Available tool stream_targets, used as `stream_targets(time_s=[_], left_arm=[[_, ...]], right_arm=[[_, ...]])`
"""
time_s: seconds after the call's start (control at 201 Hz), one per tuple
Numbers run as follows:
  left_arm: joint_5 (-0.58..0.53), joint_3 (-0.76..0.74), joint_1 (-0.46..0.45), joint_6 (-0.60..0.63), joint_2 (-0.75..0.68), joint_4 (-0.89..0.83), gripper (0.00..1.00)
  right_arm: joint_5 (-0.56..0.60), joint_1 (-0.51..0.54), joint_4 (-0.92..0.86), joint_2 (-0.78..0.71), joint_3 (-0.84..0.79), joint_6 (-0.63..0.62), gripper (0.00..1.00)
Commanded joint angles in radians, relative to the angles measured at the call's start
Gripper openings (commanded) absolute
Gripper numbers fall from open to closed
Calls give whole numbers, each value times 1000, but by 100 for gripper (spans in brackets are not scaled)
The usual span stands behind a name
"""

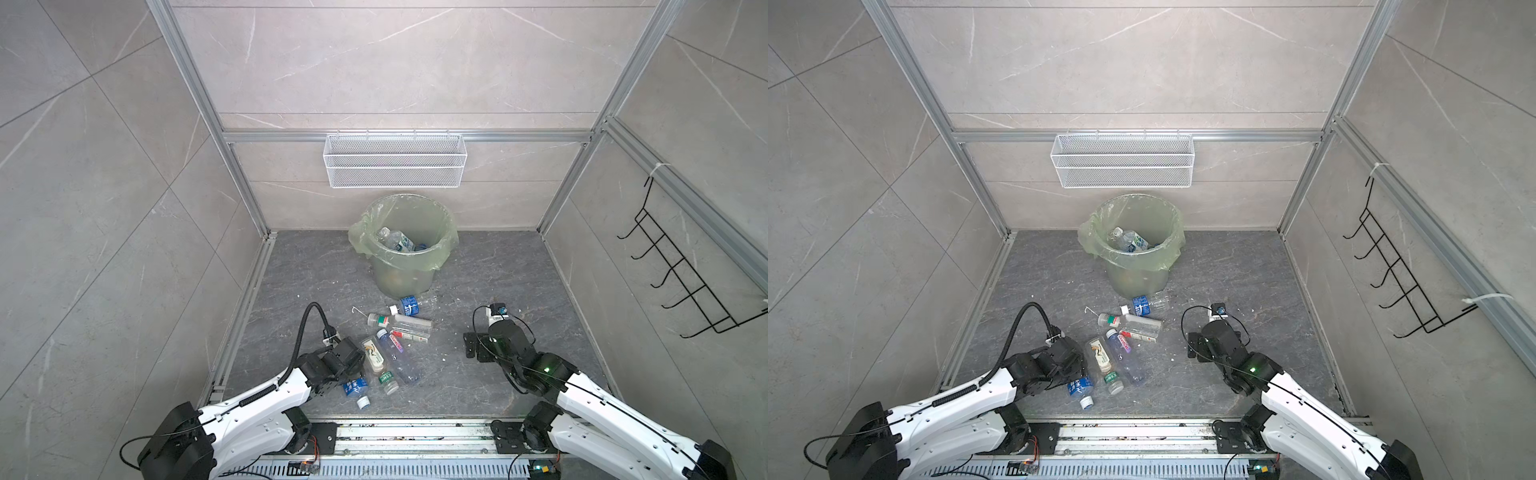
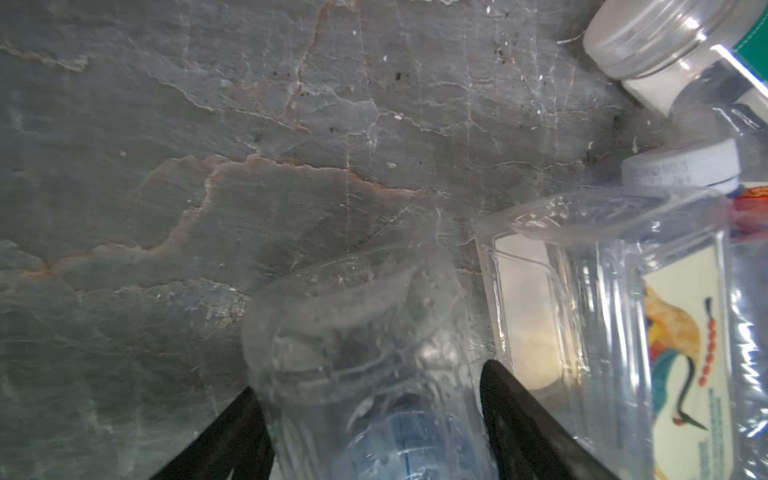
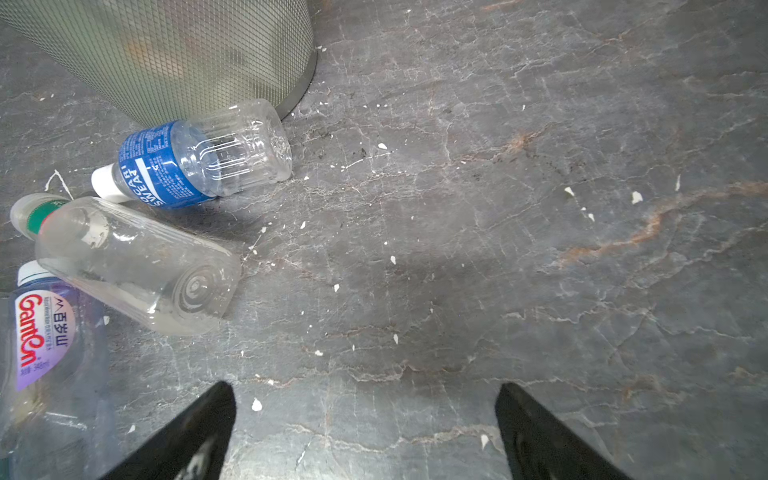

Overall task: Throw the plastic bottles in the bin
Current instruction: 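Close the left gripper on the clear bottle and lift it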

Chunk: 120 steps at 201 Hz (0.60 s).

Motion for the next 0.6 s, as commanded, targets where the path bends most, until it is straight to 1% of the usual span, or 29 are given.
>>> stream_targets(time_s=[0.0, 0.07, 0.304, 0.418, 0.592], left_arm=[[13, -10, -6, -22, 4, 23, 73], [14, -15, -5, -26, 2, 30, 71], [-11, -15, -6, -10, -38, 33, 54], [-36, 15, -4, 35, -51, 17, 51], [-79, 71, -4, 124, -55, 2, 51]], right_arm=[[-4, 4, 6, 6, -2, 19, 100], [-3, 5, 7, 7, -1, 19, 100], [-2, 5, 7, 13, 1, 19, 100], [-3, 4, 7, 10, 0, 18, 100], [5, 4, 1, 15, 4, 21, 99]])
